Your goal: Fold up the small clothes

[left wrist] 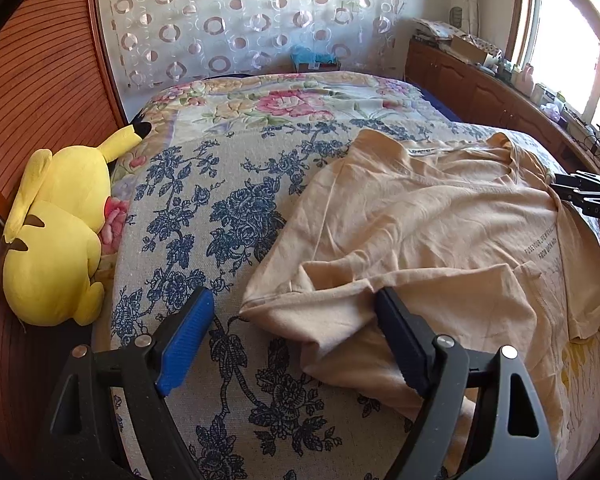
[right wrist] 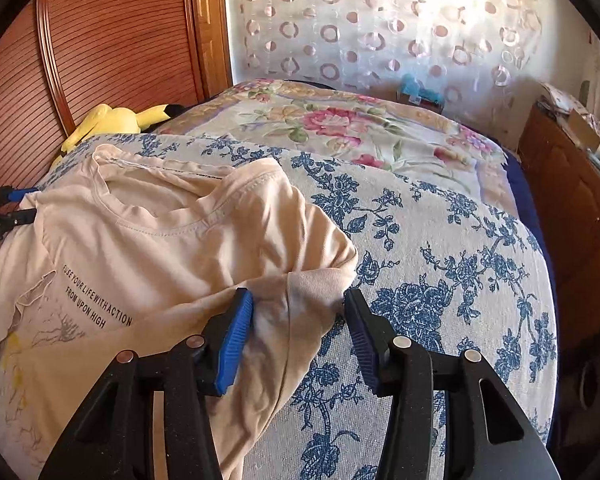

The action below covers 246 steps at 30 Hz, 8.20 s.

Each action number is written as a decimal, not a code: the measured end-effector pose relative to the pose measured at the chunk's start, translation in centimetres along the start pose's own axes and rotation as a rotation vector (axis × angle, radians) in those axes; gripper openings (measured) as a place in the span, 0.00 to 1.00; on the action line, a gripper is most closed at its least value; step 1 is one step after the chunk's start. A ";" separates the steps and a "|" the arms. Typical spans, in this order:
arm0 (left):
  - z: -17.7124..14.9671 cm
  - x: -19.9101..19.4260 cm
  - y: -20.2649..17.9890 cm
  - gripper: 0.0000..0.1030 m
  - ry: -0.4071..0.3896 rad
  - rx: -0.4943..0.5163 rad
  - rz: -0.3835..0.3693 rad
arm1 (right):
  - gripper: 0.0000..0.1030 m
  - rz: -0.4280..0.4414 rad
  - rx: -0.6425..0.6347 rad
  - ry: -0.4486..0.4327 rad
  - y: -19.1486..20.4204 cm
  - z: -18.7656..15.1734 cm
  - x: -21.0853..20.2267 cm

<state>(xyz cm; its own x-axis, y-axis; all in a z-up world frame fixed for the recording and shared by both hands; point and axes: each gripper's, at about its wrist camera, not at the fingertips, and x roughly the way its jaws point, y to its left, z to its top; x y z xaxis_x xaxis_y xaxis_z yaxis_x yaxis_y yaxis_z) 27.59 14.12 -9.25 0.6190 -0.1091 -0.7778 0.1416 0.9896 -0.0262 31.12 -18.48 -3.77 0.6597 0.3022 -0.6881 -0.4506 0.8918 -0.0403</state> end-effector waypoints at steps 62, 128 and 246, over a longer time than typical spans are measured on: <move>-18.0 -23.3 -8.4 0.10 -0.151 0.072 -0.160 | 0.08 0.085 0.025 -0.057 8.1 -21.5 -29.7; -14.4 -11.5 -8.5 0.24 -0.045 -0.010 -0.212 | 0.18 0.061 0.068 -0.013 6.8 -16.9 -16.2; -4.6 -6.2 -5.6 0.05 -0.051 0.040 -0.004 | 0.45 -0.093 0.107 -0.011 1.7 -12.1 -15.6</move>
<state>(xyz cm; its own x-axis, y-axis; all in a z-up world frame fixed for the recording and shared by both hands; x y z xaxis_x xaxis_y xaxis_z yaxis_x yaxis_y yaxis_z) 19.38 9.67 -7.16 0.6570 -0.1190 -0.7444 0.1741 0.9847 -0.0038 12.82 -25.72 -1.89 0.7022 0.2201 -0.6772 -0.3212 0.9467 -0.0254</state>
